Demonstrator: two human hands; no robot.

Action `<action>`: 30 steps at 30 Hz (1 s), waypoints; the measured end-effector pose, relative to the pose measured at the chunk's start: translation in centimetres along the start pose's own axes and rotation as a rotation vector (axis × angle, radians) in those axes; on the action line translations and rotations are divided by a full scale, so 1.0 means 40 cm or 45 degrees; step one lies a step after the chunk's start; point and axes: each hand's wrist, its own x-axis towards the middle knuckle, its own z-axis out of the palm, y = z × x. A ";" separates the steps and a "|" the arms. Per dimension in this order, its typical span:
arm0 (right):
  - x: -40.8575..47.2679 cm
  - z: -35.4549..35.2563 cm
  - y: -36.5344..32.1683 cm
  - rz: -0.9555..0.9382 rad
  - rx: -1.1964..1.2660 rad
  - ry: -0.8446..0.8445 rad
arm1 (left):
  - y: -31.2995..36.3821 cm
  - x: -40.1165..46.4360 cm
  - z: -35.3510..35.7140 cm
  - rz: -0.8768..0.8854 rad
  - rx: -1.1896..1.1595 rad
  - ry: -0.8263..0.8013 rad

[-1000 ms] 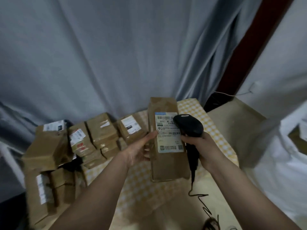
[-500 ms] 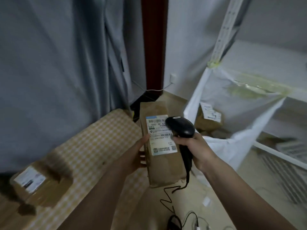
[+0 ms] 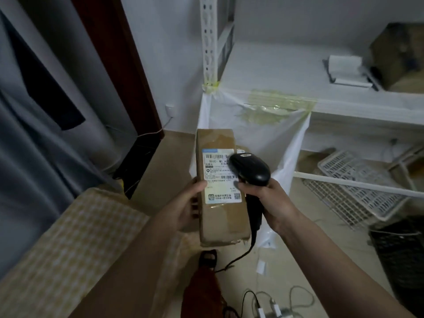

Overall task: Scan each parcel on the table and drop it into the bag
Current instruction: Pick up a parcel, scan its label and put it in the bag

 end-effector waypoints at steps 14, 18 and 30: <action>0.480 -0.086 -0.107 0.015 0.086 0.384 | 0.271 0.608 0.105 0.065 0.584 -0.063; 0.547 -0.129 -0.042 0.121 0.139 0.444 | 0.193 0.698 0.127 0.006 0.727 -0.122; 0.606 -0.259 0.018 0.227 0.085 0.686 | 0.080 0.868 0.222 -0.271 0.673 -0.273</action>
